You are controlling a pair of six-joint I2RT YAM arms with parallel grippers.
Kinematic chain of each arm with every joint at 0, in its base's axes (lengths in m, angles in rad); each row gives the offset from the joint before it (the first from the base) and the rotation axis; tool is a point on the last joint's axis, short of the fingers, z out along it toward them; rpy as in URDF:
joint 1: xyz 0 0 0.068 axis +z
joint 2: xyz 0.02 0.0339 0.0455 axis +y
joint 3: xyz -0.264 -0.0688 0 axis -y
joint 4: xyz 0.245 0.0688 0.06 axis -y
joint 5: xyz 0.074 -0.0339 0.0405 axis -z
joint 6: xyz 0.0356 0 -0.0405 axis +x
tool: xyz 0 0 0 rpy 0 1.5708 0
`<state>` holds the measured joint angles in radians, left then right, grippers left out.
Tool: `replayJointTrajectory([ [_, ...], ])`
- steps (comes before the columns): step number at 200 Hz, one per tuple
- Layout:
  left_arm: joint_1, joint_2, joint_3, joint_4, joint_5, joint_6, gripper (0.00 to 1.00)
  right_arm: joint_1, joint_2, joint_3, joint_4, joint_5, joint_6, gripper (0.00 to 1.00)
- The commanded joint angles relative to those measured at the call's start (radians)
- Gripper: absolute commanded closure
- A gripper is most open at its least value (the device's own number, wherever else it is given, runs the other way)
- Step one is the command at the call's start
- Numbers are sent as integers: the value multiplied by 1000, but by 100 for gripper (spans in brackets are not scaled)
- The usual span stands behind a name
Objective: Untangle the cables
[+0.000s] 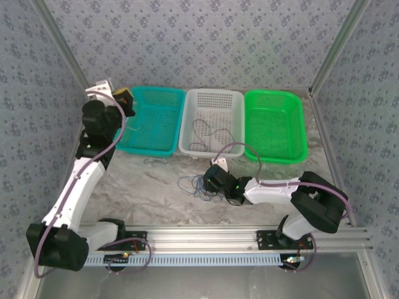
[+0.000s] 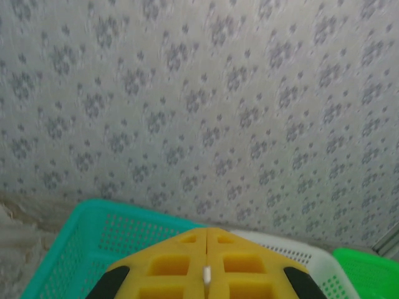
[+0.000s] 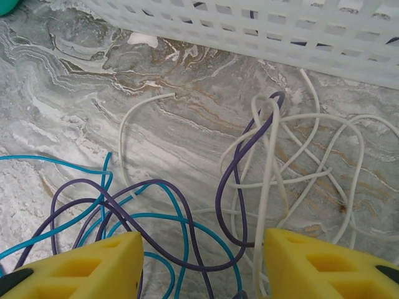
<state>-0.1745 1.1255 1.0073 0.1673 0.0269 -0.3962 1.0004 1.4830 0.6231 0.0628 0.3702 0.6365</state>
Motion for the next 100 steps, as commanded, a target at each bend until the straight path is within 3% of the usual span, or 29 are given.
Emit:
replayJointTrajectory([
  [1,5,13,-21,52,45,-33,100,7,-20,31,-47,13,1,45],
  [72,6,89,-92,28,45,-77,100,5,-37,54,-95,24,1,46],
  [77,6,98,-91,16,42,-80,94,4,-39,56,-102,25,2,46],
  [90,6,121,-78,-33,16,-96,60,3,-50,57,-120,31,1,46],
  [100,6,138,-69,-70,9,-109,46,0,-61,56,-132,35,2,46],
])
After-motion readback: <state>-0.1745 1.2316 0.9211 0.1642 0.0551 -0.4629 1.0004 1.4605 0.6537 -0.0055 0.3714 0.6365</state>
